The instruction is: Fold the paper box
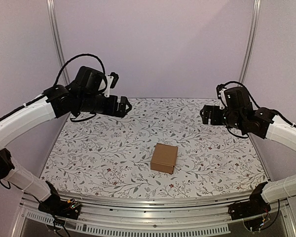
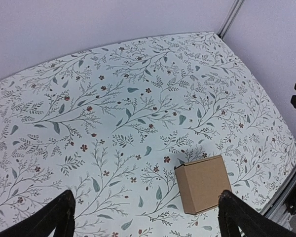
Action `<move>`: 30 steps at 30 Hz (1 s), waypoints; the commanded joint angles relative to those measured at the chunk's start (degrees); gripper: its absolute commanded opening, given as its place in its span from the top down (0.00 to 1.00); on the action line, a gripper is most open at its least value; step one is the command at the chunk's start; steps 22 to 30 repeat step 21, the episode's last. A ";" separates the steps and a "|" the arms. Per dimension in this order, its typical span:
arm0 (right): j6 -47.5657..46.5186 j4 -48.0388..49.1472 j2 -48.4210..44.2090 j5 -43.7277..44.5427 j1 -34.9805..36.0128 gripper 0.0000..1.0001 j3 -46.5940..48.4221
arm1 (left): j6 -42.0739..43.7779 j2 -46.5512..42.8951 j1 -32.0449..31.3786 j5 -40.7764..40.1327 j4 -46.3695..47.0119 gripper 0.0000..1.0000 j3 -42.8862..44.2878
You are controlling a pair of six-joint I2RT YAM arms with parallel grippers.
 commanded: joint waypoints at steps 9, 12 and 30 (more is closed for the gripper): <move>2.74 -19.92 -7.51 11.41 -10.47 0.01 9.17 | 2.01 -8.97 15.75 -3.68 -12.04 0.00 -1.44; 1.12 -22.49 -8.50 15.63 -10.46 0.01 9.41 | 3.50 -11.60 16.85 -5.02 -9.79 0.01 -5.30; -0.45 -22.25 -9.99 15.17 -10.51 0.01 5.44 | 5.59 -18.98 18.56 0.21 -1.62 0.00 -13.31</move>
